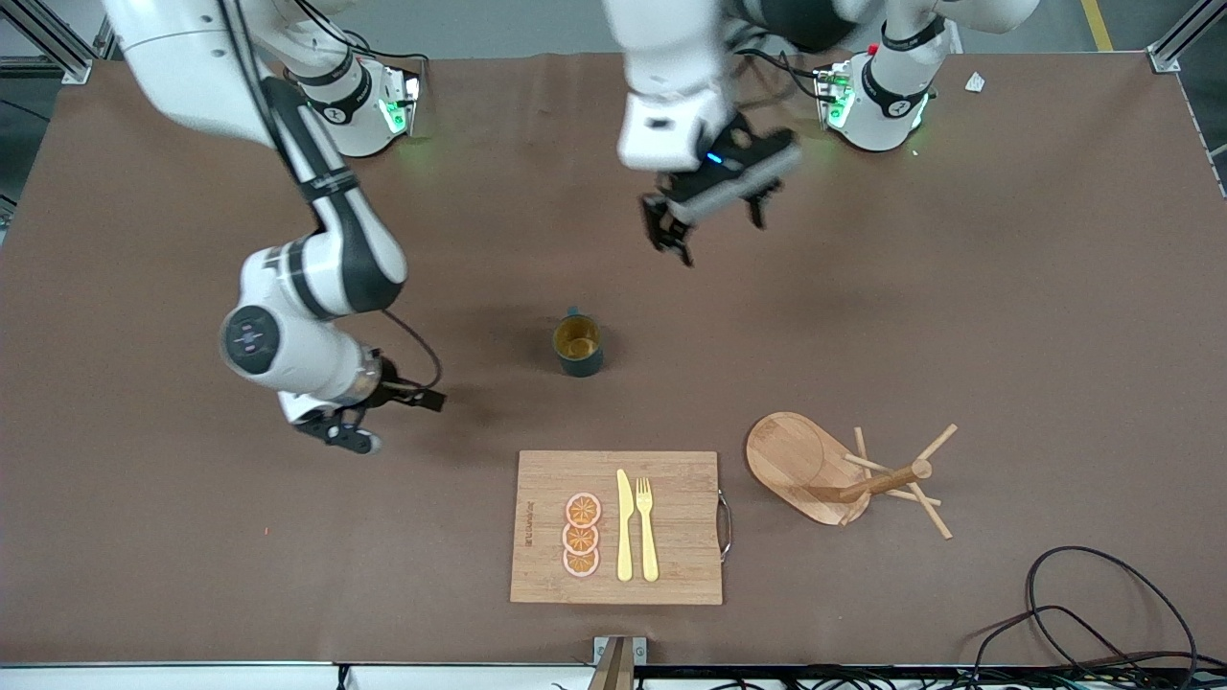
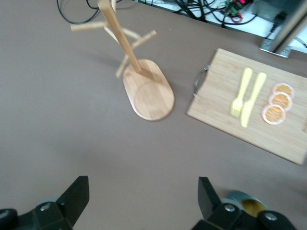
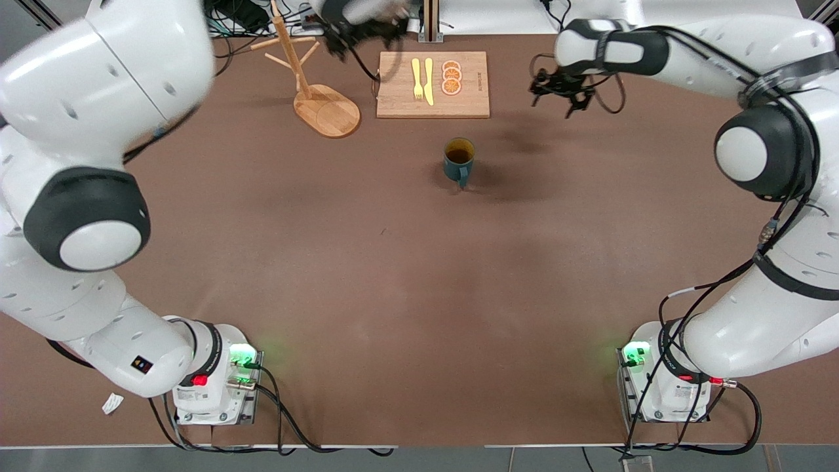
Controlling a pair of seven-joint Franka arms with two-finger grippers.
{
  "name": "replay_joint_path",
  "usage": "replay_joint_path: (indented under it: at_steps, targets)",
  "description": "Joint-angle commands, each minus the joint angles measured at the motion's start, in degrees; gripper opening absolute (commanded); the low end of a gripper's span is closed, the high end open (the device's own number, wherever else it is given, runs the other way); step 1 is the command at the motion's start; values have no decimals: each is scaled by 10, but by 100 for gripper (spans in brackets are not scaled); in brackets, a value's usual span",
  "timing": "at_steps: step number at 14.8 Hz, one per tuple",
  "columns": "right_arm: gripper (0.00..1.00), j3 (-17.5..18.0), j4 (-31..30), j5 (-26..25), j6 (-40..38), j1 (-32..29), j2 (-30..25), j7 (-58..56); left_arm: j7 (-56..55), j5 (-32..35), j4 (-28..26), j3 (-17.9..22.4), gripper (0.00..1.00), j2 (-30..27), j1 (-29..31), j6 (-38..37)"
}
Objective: Transfer cup from left to right arm and place
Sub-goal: 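Open the left gripper and raise it while the right gripper reaches the mug, then grasp the teal mug's rim with the right gripper while the left gripper retracts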
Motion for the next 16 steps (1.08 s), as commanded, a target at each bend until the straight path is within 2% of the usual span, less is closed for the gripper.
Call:
replay_joint_path:
  at_steps: [1,6,8,13,16]
  targets:
    - [100,-6,35,6,29,94,13,150,124,-46,16,-7,100,-1,86,4]
    - [100,-6,209,7,21,174,135,372,245,-104,16,-5,100,-15,188,3]
    - [100,-6,222,8,22,186,155,402,312,-122,16,-6,100,-18,230,3]
    - [100,-6,217,6,4,190,158,396,473,-178,17,-8,100,-41,323,-4]
    - [100,-6,219,7,-14,183,155,394,487,-184,16,-6,100,-58,335,-11]
